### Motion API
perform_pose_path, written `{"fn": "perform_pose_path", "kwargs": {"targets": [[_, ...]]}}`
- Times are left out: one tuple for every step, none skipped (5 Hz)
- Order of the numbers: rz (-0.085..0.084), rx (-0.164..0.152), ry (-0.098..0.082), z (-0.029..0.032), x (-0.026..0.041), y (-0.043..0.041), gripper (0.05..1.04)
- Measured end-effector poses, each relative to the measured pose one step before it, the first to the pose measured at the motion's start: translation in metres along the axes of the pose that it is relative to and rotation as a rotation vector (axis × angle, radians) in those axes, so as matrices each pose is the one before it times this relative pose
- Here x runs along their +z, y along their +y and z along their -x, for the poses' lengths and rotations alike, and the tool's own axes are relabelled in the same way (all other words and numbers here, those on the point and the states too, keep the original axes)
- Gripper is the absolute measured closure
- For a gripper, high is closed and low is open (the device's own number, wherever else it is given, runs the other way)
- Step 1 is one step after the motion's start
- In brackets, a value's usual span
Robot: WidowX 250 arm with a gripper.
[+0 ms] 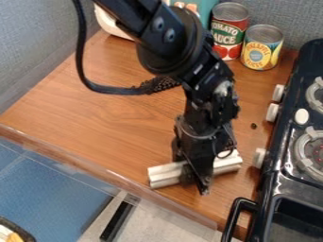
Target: Sweep into pile
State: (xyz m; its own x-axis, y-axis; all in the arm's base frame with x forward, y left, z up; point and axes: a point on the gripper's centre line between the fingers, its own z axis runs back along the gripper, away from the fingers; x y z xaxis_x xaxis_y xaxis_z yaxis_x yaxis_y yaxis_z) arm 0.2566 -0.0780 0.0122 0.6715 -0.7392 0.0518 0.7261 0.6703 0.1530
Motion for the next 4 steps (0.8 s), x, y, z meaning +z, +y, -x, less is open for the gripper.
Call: {"fn": "perform_pose_path", "kwargs": {"targets": [[-0.0048,0.0258,0.0012,-0.00263,-0.00145,0.00779,0.685],[-0.0121,0.0176,0.0096,-0.00270,-0.00448,0.00891,0.685],[-0.0155,0.0109,-0.0063,-0.00502,-0.00097,0.00483,0.685],[-0.0127,0.0087,-0.0029,-0.00319,-0.00089,0.00323,0.685]]}}
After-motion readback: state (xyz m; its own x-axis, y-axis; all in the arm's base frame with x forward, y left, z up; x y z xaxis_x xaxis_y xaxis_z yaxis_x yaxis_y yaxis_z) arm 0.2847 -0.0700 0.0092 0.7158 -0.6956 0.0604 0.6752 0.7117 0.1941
